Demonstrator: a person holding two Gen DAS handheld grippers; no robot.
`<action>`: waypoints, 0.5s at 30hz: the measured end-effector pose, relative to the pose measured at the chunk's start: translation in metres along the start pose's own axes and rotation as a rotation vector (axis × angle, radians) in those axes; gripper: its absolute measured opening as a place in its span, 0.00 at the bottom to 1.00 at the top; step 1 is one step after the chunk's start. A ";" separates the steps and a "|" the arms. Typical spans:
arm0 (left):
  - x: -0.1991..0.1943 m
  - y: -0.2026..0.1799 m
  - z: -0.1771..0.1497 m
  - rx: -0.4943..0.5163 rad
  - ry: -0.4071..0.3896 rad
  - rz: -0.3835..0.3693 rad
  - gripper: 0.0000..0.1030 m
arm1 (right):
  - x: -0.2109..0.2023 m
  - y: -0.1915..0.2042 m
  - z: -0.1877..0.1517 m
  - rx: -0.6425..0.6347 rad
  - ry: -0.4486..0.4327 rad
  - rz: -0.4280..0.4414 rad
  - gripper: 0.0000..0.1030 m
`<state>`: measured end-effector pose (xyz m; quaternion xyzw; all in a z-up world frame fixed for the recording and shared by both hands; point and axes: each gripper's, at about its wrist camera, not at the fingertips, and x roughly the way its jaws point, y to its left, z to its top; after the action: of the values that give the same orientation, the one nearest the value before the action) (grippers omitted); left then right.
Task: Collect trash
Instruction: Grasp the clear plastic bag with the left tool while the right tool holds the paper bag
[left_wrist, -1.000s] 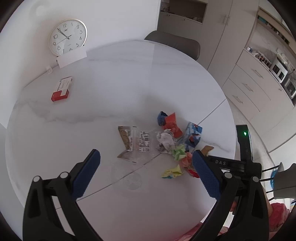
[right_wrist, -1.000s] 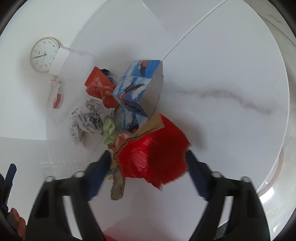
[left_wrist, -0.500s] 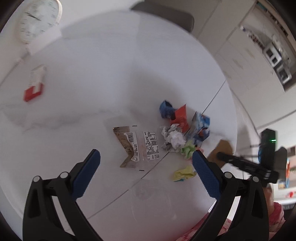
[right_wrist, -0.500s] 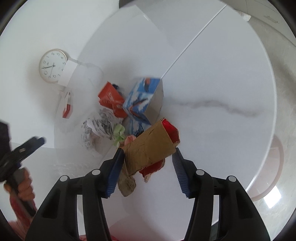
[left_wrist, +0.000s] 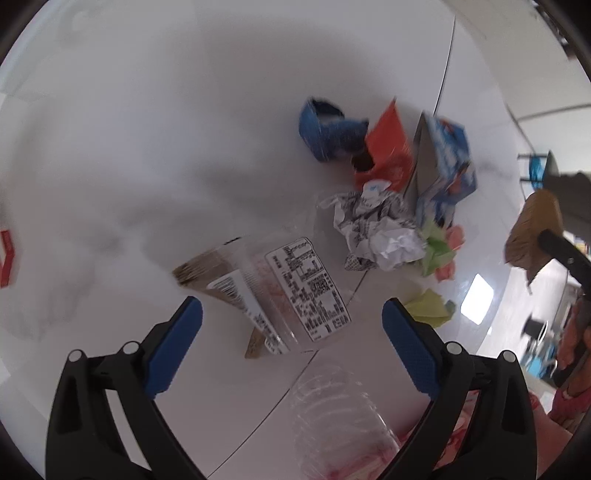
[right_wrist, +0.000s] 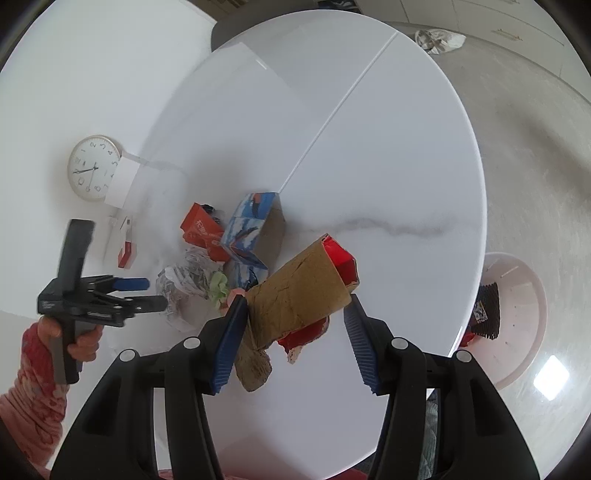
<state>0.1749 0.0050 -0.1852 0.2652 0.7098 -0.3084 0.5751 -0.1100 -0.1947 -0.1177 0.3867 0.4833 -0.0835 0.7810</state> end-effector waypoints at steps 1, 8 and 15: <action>0.007 -0.001 0.002 0.002 0.022 -0.008 0.88 | -0.001 -0.003 -0.001 0.005 0.000 0.000 0.53; 0.023 -0.001 0.003 -0.007 0.010 -0.017 0.62 | -0.006 -0.012 -0.002 0.016 -0.004 -0.006 0.53; 0.011 -0.005 -0.006 0.031 -0.069 -0.004 0.50 | -0.007 -0.012 0.001 -0.005 0.000 -0.003 0.53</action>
<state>0.1649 0.0062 -0.1941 0.2618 0.6852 -0.3294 0.5946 -0.1188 -0.2055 -0.1184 0.3840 0.4842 -0.0832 0.7818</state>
